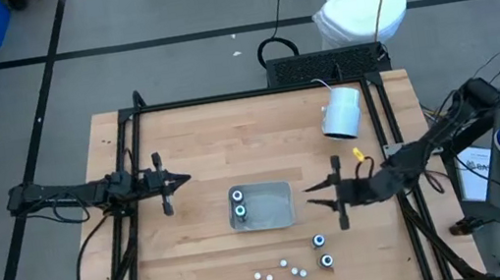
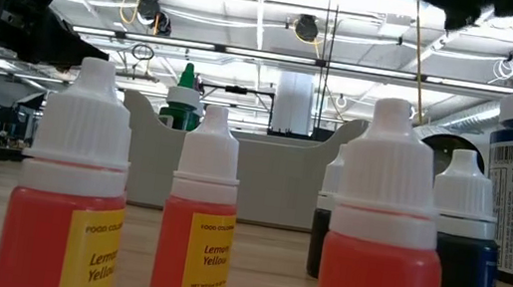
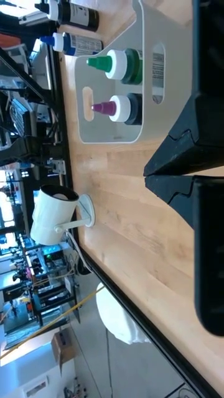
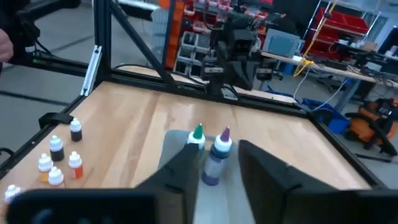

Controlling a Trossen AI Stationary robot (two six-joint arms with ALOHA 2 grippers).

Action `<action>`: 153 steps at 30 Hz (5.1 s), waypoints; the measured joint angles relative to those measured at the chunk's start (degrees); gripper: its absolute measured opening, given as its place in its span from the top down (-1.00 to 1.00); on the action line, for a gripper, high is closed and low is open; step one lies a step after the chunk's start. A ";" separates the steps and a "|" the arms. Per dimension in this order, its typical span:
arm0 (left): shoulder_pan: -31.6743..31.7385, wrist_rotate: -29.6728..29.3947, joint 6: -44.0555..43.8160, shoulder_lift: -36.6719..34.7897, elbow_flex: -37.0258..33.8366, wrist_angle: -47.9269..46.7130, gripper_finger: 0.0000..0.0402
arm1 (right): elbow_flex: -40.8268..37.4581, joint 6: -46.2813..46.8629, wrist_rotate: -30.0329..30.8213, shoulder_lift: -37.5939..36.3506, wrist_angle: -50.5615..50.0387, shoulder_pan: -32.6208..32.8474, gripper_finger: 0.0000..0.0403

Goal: Pick & Place food coloring
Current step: Put the big blue food coloring bottle into the gray bin

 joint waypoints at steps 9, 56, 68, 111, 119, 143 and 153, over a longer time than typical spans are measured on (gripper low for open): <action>0.02 2.81 0.01 0.00 0.00 -0.50 0.95 | -10.27 -1.33 -0.59 -4.37 9.74 -1.08 0.91; 0.00 11.84 9.23 0.00 0.00 16.15 0.95 | -12.37 -15.80 -2.11 -4.32 17.93 -4.13 1.00; 0.02 11.82 15.59 0.01 0.00 31.52 0.95 | -12.37 -14.18 -1.95 -2.19 17.56 -5.35 1.00; 0.05 9.75 10.43 0.00 0.02 25.67 0.95 | -23.40 -15.95 9.94 -15.55 21.77 7.56 0.95; 0.07 9.73 13.33 0.00 0.02 24.76 0.95 | -23.47 -14.92 10.22 -15.60 21.88 7.56 0.55; 0.04 9.77 14.73 0.01 0.02 25.39 0.95 | -18.78 4.20 5.06 -1.88 18.17 9.57 0.03; 0.07 9.82 11.79 0.00 0.04 24.30 0.95 | -14.60 4.79 -5.21 7.46 23.84 8.92 -0.03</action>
